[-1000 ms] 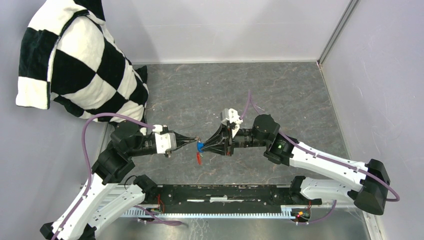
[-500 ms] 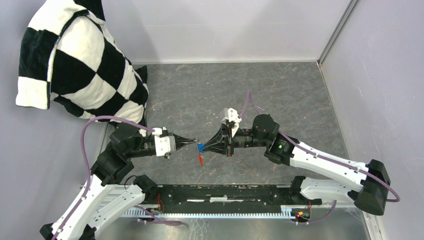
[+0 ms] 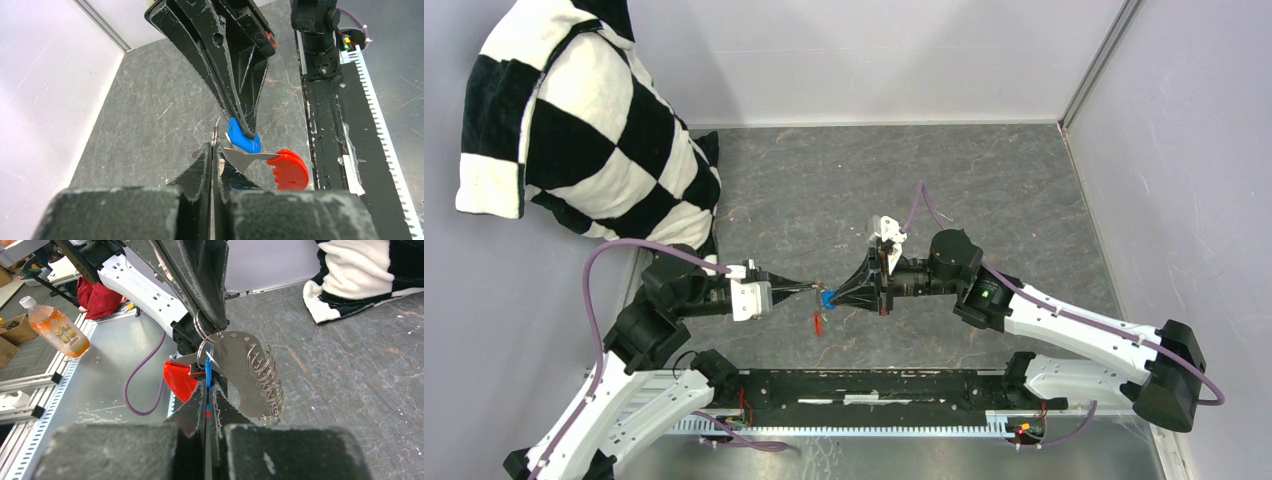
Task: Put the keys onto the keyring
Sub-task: Adjust the key on the keyring.
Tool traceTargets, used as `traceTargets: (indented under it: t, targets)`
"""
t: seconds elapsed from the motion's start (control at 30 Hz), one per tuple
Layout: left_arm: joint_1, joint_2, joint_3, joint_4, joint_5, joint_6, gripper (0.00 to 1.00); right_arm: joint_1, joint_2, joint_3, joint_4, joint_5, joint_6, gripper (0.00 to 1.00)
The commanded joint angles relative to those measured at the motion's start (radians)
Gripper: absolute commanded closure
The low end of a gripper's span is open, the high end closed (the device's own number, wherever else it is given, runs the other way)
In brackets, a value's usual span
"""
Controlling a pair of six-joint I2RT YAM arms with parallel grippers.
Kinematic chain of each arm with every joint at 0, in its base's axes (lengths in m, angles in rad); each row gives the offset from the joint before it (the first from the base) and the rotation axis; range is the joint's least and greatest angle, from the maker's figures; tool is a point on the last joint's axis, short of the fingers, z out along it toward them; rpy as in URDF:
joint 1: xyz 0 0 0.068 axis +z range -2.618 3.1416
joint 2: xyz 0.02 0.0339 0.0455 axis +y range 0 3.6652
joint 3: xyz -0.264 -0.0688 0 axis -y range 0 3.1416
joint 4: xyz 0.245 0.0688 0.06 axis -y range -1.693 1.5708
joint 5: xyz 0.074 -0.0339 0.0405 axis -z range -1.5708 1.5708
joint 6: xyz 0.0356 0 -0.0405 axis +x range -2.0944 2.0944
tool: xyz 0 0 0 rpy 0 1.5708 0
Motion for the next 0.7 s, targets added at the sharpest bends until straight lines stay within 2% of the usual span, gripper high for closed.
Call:
traceTargets:
  t: [0.0,0.47,0.57,0.67]
  targets:
    - [0.002,0.001,0.039,0.059,0.055,0.013,0.98,-0.010,0.010,-0.012,-0.034,-0.019,0.014,1.00]
    - [0.002,0.015,0.051,0.092,0.125,-0.068,0.98,-0.014,0.057,0.012,-0.039,-0.067,-0.001,0.99]
    - [0.002,0.016,0.050,0.093,0.137,-0.071,0.98,-0.014,0.057,0.022,-0.054,-0.070,-0.018,0.88]
    - [0.002,0.016,0.049,0.090,0.141,-0.072,0.98,-0.013,0.045,0.058,-0.114,-0.059,-0.069,0.68]
